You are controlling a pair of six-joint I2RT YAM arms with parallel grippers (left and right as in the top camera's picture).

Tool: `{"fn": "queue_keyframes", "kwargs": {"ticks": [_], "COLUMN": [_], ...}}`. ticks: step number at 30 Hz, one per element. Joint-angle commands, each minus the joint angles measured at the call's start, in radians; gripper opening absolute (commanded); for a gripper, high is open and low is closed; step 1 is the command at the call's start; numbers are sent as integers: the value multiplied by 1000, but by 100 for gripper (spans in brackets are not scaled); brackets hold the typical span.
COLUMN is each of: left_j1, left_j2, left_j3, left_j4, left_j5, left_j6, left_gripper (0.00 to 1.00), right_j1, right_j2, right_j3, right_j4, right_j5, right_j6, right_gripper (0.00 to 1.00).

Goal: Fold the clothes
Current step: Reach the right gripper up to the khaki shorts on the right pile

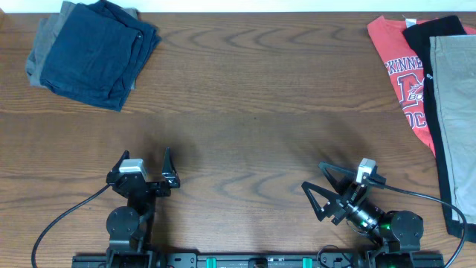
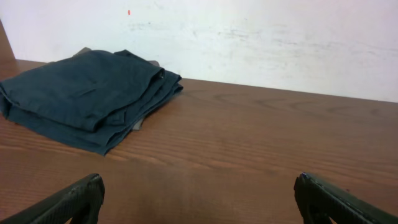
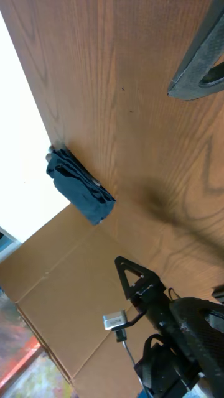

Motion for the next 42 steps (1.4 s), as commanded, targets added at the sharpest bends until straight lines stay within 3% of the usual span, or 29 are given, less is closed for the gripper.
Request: {"fn": "queue_keyframes", "kwargs": {"ticks": [1,11,17,21,31,36,42], "left_j1": [4,4,4,4,4,4,4], "left_j2": [-6,-6,-6,-6,-6,-6,-6], "left_j3": [-20,-20,-20,-20,-20,-20,-20], "left_j4": [-36,-36,-36,-36,-36,-36,-36], "left_j5": [-30,-30,-29,-30,-30,-30,-30], "left_j6": [13,13,13,13,13,13,13], "left_gripper": [98,98,98,98,98,98,98], "right_j1": [-2,-2,-2,-2,-39,-150,-270], "right_j2": [-5,-5,44,175,797,1179,1631], "right_j3": [-1,53,204,358,845,1238,1798], "right_j4": [3,6,-33,-141,-368,-586,-982], "right_j5": [-9,28,235,446,930,972,970], "right_j6": [-25,-164,-307,-460,-674,-720,-721], "right_gripper": [99,99,99,99,99,99,99]}}
